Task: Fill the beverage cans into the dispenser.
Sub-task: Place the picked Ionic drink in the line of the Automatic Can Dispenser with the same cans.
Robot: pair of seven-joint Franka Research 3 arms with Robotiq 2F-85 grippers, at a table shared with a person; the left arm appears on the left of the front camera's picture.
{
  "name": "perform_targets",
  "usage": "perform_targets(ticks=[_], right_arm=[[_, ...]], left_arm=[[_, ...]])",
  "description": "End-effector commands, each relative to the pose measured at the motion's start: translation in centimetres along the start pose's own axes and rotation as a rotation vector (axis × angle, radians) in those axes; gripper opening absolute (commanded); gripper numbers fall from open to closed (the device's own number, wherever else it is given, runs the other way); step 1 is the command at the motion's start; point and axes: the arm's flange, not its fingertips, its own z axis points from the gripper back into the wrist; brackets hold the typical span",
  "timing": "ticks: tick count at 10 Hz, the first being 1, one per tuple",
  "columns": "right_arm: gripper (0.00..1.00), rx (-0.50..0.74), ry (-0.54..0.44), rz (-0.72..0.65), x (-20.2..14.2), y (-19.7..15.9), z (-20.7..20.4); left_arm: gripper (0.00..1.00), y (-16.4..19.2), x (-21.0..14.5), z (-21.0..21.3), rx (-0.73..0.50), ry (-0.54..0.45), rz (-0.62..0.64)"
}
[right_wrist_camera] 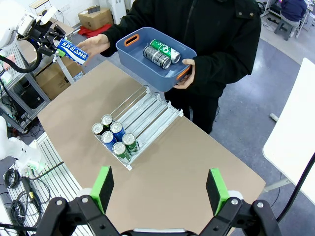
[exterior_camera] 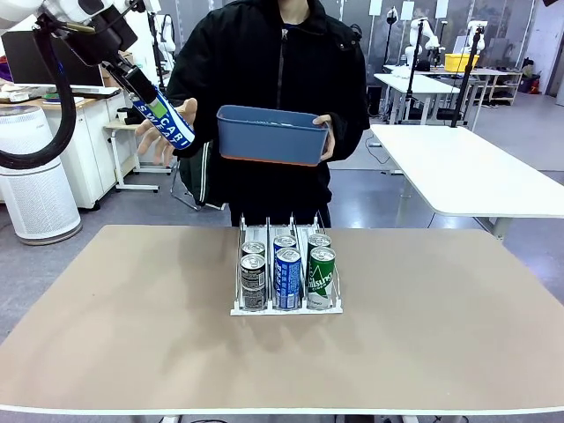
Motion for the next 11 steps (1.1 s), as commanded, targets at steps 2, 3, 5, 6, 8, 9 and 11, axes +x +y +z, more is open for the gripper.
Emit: perform_targets(ticks=[2,3,5,6,8,9,11], right_arm=[[1.00,0.005,-0.006,-0.006,0.07,0.07,-0.20],[1.00,0.005,-0.006,-0.006,0.07,0.07,-0.20],[1.00,0.005,-0.006,-0.006,0.07,0.07,-0.20],[1.00,0.005,-0.006,-0.006,0.07,0.07,-0.20],[1.00,0.005,-0.006,-0.006,0.07,0.07,-0.20],[1.00,0.005,-0.006,-0.006,0.07,0.07,-0.20],[1.00,0.005,-0.006,-0.006,0.07,0.07,-0.20]], left_arm=[[0.00,-0.03,-0.07,0.27,0.003,-0.004,0.000],[0.00,-0.03,-0.07,0.27,0.003,-0.004,0.000],[0.00,-0.03,-0.07,0.27,0.003,-0.004,0.000],[0.00,-0.03,-0.07,0.27,0.003,-0.004,0.000],[0.00,-0.03,-0.07,0.27,0.003,-0.004,0.000],[0.00,-0.03,-0.07,0.27,0.003,-0.004,0.000],[0.00,-0.03,-0.07,0.27,0.003,-0.004,0.000]])
